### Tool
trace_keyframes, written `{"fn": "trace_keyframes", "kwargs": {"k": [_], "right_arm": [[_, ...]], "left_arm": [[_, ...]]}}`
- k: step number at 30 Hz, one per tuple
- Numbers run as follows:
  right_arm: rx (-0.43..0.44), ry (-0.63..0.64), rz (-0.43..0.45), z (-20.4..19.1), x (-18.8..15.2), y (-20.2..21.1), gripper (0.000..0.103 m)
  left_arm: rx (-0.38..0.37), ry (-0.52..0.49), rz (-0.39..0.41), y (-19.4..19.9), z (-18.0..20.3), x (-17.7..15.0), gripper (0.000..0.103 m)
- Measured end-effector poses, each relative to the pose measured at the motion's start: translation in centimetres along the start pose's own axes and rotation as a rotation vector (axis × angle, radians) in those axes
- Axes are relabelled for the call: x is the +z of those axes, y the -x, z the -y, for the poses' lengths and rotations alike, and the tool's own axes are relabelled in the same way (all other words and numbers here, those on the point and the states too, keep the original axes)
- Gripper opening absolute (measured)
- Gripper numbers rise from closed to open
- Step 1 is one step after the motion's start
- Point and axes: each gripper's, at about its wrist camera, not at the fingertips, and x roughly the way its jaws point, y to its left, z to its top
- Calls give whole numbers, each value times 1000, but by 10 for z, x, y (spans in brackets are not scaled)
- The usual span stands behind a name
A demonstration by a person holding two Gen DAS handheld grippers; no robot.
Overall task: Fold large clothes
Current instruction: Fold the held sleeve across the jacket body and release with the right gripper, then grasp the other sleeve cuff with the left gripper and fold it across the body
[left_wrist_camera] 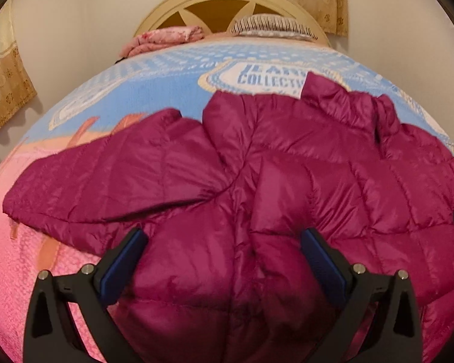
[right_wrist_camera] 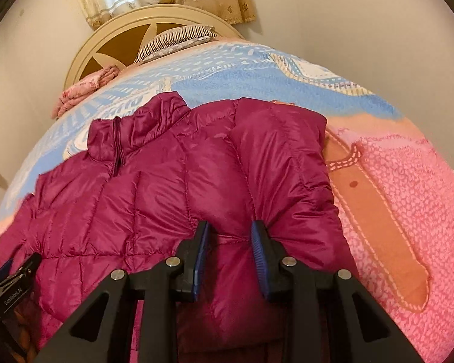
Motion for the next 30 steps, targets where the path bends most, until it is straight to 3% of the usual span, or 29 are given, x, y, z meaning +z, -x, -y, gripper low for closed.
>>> {"fn": "trace_keyframes", "kwargs": {"k": [7,11,13,18,21,24,26,30], "right_arm": [[-35,41,-8,0,1,-3,34],[-133,117,-1,-21,6,15,34],[-65,93,69,-30,4,43,34],[70,148,133,-74,-14,80,51],[91,209,109,-100,-27,72,52],[90,227,75,-117,-39,56,52],[60,250,55,-125,-48,44,52],[33,258,14,-123,-56,26,53]], "left_arm": [[-12,-1,-20,-1,1,2,103],[-120,97,10,28,-38,6,103],[-127,153,63,46,-68,7,103],[42,368,104,52,-177,9,103],[206,505,101,43,-246,6,103],[295,557,86,28,-285,9,103],[311,587,61,14,-300,11,103],[242,684,-26,-26,-319,9,99]]}}
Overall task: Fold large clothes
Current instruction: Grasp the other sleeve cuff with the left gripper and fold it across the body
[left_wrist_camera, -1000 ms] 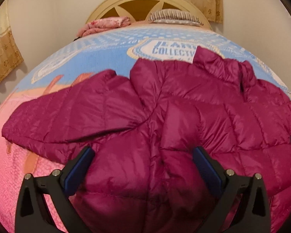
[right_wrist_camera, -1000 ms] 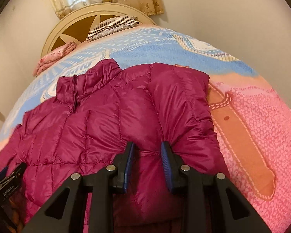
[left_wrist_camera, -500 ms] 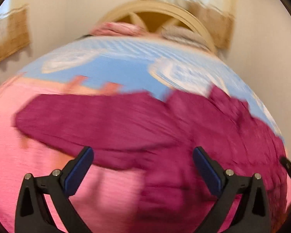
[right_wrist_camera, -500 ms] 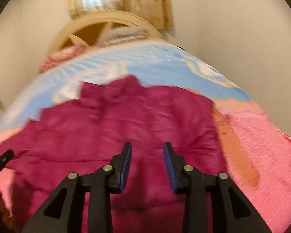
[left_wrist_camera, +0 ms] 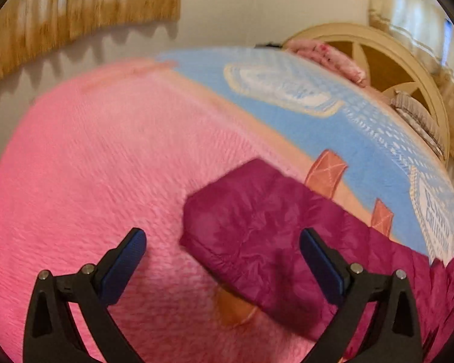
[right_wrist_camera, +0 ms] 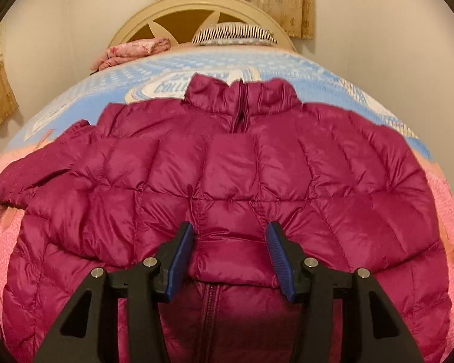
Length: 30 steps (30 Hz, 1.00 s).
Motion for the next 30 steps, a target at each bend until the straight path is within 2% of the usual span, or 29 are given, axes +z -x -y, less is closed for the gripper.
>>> {"fn": "trace_keyframes", "kwargs": {"k": [2,3,5,7,8,9,10,11,13,17,19,22,25,28,30], "right_arm": [[1,2,-5,0,0,-2,56],[1,4,-8,-1,0,-2,56],[3,6,-12,-2,0,-4,58],[14,3,-14,-1,-1,-4,59],[19,0,-15,0,-1,-5,60],[24,-3,-15,0,-1,-6,60],[29,-7,-15,1,-1,-6,61],[34,-11,-14,1,-1,-6,61],[46,-19,-13,3,-1,-6,62],[68,-36,-10,6,-1,-6,62],[74,-42,-9,7,-1,-6,63],[81,-51,-3,8,-2,-5,63],[97,-66,1,10,-2,-5,63],[100,-78,13,11,-2,-2,63],[108,-108,28,17,-2,1,63]], "left_arm": [[-18,35,-59,-14,1,-5,90],[-3,42,-61,-19,1,-9,90],[22,21,-19,-13,9,-15,88],[15,4,-5,-10,14,-19,77],[18,-1,8,-8,15,-19,64],[7,3,19,-6,14,-19,42],[-17,7,17,-8,11,-17,28],[-84,18,-6,-11,11,-16,14],[-93,21,-16,-11,11,-16,14],[-85,-47,40,7,28,-16,11],[-115,-55,69,19,34,-9,11],[-206,-107,156,65,62,-6,11],[-340,-232,268,130,110,-16,11],[-461,-368,333,176,156,-43,11],[-532,-452,340,196,185,-67,11]]}}
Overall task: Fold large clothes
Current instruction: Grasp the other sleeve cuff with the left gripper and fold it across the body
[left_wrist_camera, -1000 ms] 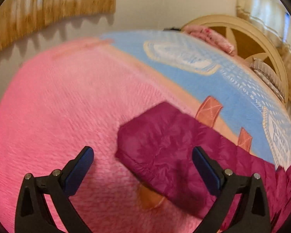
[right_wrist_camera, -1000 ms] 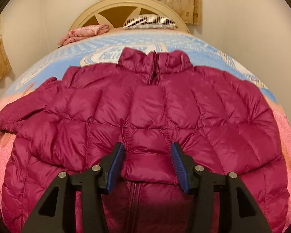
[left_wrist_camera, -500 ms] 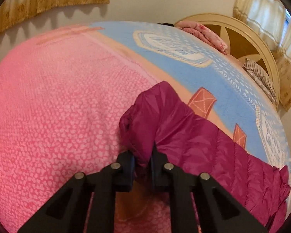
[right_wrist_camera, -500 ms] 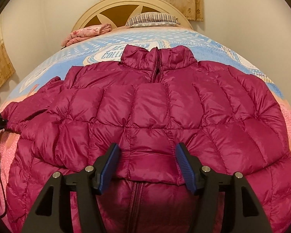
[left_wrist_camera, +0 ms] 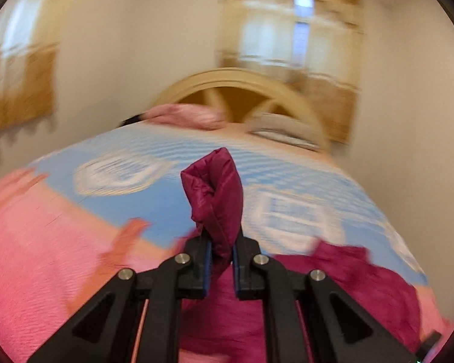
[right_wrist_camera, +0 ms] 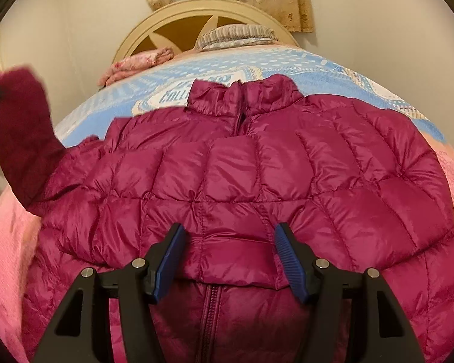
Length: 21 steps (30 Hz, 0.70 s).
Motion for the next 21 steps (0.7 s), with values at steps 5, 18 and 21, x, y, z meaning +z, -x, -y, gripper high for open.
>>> {"fn": "trace_keyframes", "kwargs": {"k": [5,18,21], "right_arm": [[52,-177,48,32,-4,25,63],[-59,-397,114,135,-18,95,63],[-67,-414,124,144,-21,99,63]], "left_arm": [[-153,-129,-10,10,86,-28,11],[-296,-345,-193,-5,191,-137,11],[-316,-395,-222,-2,196,-150,12]]}}
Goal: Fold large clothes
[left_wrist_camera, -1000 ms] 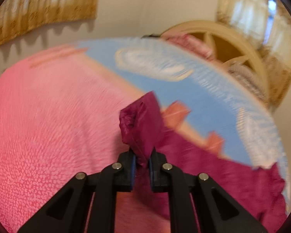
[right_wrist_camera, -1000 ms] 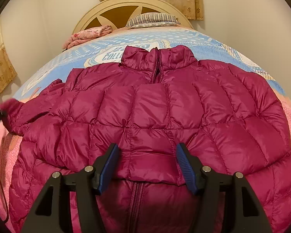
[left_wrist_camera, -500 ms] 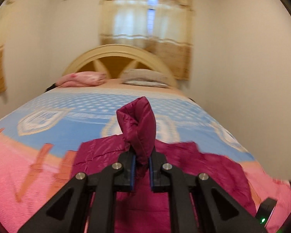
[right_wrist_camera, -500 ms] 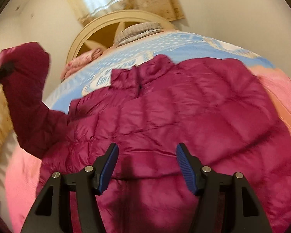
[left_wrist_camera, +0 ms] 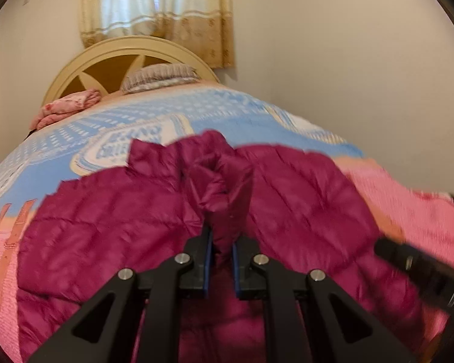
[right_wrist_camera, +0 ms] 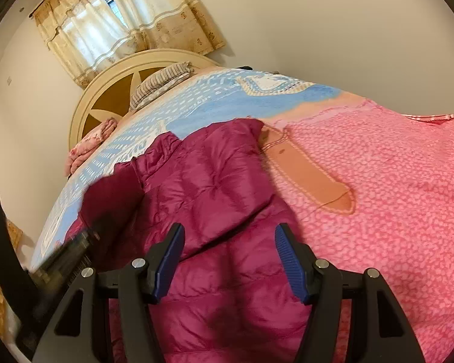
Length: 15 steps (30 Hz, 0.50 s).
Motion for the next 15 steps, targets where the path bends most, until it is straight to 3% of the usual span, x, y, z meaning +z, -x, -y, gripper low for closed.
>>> {"fn": "trace_keyframes", "kwargs": {"k": [2,4,5,6,8,11,15], "right_arm": [[8,-16,-5,6,2,1,63],[10,-28,1,7,5,3,63],[15,-33,7,7,8,5,63],[23,-41,11,7,10,7,63],[50,-70,17,7,16,11,63],[110,-99,25,3,22,17,78],[241,-38,-18,-34,23,6,82]], "left_arm": [[-4,-39,-31,-3,6,-6,18],[-53,-48,-87,-3,9,-11,45],[-88,-31,-122,0,6,-14,77],[-98,-8,-130,9,3,-17,96],[-90,3,-87,29,-9,-24,99],[-55,26,-62,63,-30,-36,103],[92,138,-89,79,-72,-48,103]]}}
